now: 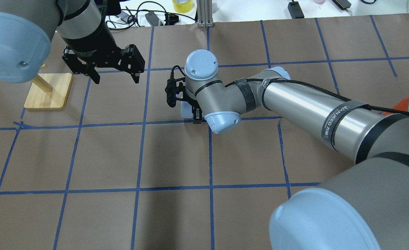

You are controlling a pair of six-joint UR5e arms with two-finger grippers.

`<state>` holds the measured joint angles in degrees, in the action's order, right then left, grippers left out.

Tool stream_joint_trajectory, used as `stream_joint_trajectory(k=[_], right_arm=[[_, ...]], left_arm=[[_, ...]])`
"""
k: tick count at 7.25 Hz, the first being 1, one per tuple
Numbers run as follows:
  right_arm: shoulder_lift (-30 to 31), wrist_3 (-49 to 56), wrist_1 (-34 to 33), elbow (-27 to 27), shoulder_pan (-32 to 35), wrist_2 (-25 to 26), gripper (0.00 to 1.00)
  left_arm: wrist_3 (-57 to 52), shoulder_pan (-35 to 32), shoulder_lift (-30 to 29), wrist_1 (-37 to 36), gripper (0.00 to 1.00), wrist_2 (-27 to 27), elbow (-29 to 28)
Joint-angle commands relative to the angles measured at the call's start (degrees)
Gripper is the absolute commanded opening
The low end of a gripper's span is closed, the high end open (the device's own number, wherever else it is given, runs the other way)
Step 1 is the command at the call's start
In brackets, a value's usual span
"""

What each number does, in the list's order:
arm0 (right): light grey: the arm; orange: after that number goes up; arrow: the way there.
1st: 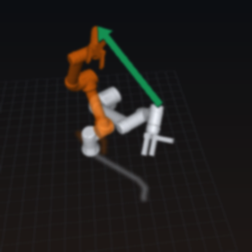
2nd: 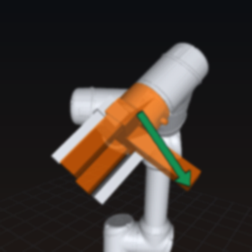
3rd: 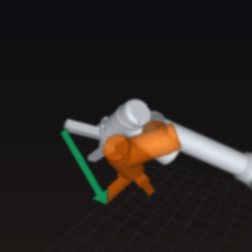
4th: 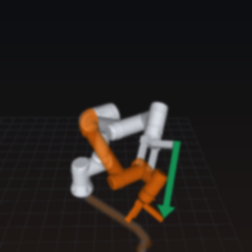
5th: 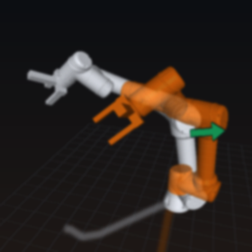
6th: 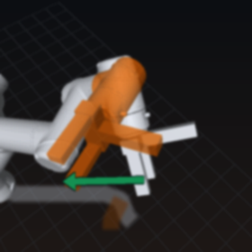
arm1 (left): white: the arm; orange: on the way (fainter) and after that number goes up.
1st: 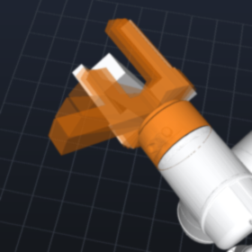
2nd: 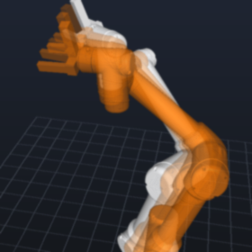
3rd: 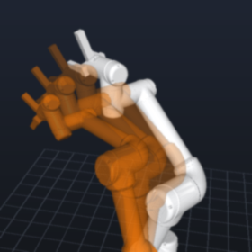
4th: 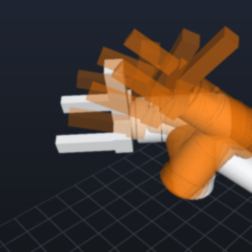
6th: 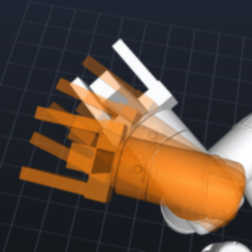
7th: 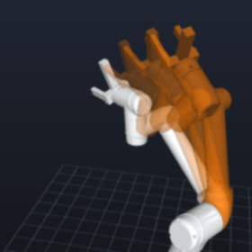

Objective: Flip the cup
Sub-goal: 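Lower the cup and lay it on its side with the right gripper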

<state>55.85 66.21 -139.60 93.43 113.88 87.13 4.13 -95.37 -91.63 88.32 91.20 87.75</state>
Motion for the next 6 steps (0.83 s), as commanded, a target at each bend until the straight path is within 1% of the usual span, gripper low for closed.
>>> stream_joint_trajectory(k=[1,2,3,4,5,6], right_arm=[[-0.7,0.4,-0.4,-0.2,0.0,-0.6,0.55],[-0.6,0.4,-0.4,-0.2,-0.1,-0.6,0.56],[-0.7,0.2,-0.4,-0.2,-0.2,-0.7,0.89],[-0.2,0.1,0.4,-0.2,-0.2,-0.7,1.0],[0.6,-0.2,0.6,-0.3,-0.2,-0.6,1.0],[3.0,-0.3,0.8,0.6,-0.3,-0.7,1.0]], left_arm=[[0.0,-0.1,0.1,-0.2,1.0,-0.2,1.0],[0.0,-0.1,0.3,-0.2,1.0,-0.4,1.1],[0.0,-0.1,0.3,-0.2,1.0,-0.4,1.1],[0.0,-0.1,0.4,-0.2,1.0,-0.4,1.0],[0.0,-0.1,0.4,-0.2,1.0,-0.4,1.1],[0.0,-0.1,0.4,-0.2,1.0,-0.3,1.0]])
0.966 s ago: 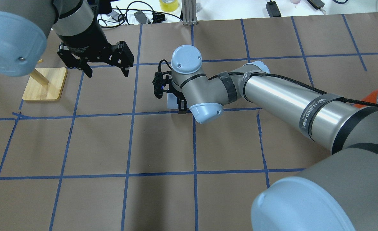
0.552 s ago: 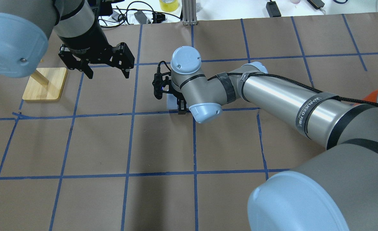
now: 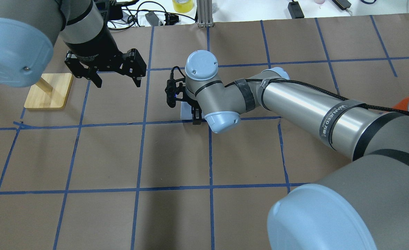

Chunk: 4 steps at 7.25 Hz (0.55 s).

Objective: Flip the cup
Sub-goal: 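Lower the cup and lay it on its side with the right gripper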

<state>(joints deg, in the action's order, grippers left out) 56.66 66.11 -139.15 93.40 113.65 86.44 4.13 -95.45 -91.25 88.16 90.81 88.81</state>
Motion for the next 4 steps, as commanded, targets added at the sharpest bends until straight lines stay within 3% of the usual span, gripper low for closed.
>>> stream_joint_trajectory(k=[1,4], right_arm=[[5.7,-0.3,4.2,0.7,-0.5,0.0,1.0],[16.4,-4.7,12.8,0.6,-4.1,0.7,1.0]], left_arm=[[-0.1,0.1,-0.1,0.0,1.0,0.0,0.1],[-0.7,0.7,-0.9,-0.2,1.0,-1.9,0.9]])
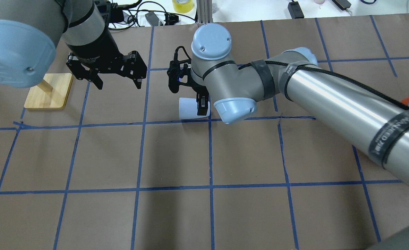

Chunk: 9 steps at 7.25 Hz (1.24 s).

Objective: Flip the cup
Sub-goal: 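Release the cup and raise the right gripper while the left arm reaches toward it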

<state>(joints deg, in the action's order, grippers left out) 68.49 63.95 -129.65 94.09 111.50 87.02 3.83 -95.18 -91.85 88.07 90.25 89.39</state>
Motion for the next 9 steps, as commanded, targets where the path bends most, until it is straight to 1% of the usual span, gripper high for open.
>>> stream_joint_trajectory(k=[1,2,3,4,5,6,7,9], right_arm=[[9.3,-7.2,7.8,0.0,-4.0,0.6,1.0],[15.3,-8.8,15.5,0.0,-6.5,0.9,1.0],[20.1,-10.2,22.4,0.0,-11.2,2.1,1.0],[23.9,-12.7,28.8,0.0,-16.3,2.1,1.0],[26.6,-13.9,33.4,0.1,-19.8,2.1,1.0],[28.4,-23.5,36.7,0.1,-21.7,2.1,1.0],[28.9,-33.0,37.8,0.1,-21.9,2.2,1.0],[28.6,-50.9,37.1,-0.3,-21.8,2.2,1.0]], left_arm=[[-0.4,1.2,-1.0,-0.1,1.0,-3.2,0.6],[-0.8,2.0,-1.4,-2.4,1.0,-7.0,2.0],[-2.0,2.1,-1.5,-7.3,1.0,-11.5,5.2],[-2.2,2.2,-3.0,-14.1,1.0,-12.4,8.8],[-2.2,2.5,-4.5,-18.2,1.0,-13.4,10.6],[-2.4,3.0,-6.0,-18.9,1.0,-19.7,10.6],[-3.2,3.9,-8.4,-20.0,1.0,-24.8,10.8],[-3.7,4.2,-13.1,-27.1,1.0,-27.0,11.8]])
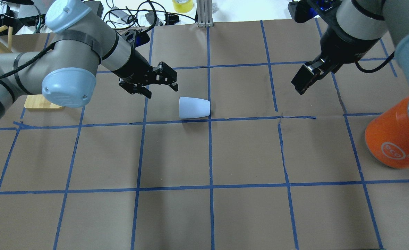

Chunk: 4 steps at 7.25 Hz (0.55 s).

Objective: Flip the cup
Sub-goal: 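Release the cup and raise the right gripper while the left arm reaches toward it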

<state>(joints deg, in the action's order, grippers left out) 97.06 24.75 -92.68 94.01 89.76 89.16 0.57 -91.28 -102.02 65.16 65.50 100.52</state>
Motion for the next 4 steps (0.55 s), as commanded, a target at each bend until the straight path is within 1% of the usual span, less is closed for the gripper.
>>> stream_joint_trajectory(k=[1,2,3,4], right_arm=[[0.0,-19.7,0.2,-0.9,-0.1,0.1,1.0],[0.0,-22.0,0.1,-0.9,-0.1,0.0,1.0],[0.2,-22.5,0.1,-0.8,-0.1,-0.1,1.0],[0.3,-22.3,-0.9,-0.1,-0.1,-0.1,1.0]], left_arm=[[-2.0,0.5,-4.7,-5.9,1.0,-2.6,1.0],[-2.1,0.5,-6.1,-7.4,1.0,-3.4,1.3],[-3.0,0.8,-7.2,-9.5,1.0,-8.7,2.2],[-5.8,2.1,-8.7,-9.8,1.0,-11.4,3.1]])
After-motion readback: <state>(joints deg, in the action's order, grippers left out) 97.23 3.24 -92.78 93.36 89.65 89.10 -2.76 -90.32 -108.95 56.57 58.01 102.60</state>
